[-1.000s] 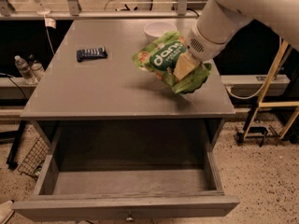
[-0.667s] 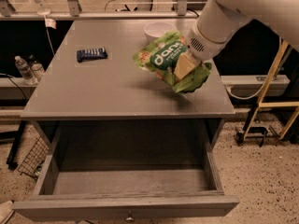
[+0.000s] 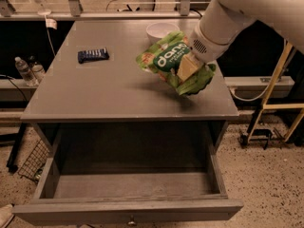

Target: Pick green rice chip bag from top drawer and place on counter

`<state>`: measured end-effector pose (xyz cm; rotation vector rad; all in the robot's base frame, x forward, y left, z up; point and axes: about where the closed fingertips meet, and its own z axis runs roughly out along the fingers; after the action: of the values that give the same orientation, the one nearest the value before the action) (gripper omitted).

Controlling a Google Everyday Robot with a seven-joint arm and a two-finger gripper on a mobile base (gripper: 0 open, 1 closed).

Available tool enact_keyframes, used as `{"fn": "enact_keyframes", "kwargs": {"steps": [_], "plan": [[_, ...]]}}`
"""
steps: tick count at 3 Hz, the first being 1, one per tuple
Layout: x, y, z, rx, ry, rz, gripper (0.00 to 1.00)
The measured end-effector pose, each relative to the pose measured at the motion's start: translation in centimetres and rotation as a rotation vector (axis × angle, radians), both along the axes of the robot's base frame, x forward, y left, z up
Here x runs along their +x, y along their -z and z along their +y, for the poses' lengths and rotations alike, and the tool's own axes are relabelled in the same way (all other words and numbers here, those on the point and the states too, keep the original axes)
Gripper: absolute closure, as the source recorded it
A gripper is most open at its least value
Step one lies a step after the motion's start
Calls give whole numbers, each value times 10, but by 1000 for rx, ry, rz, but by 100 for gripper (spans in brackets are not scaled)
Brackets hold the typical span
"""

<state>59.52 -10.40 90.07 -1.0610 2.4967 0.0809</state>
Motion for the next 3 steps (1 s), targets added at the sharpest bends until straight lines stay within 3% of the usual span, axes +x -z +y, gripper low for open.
{"fn": "enact_keyframes", "kwargs": {"steps": [1,2,3], "plan": [[0,1,1,-1,-2,1,7],[0,1,2,-1,-4,2,0],[0,1,2,-1,-4,2,0]]}}
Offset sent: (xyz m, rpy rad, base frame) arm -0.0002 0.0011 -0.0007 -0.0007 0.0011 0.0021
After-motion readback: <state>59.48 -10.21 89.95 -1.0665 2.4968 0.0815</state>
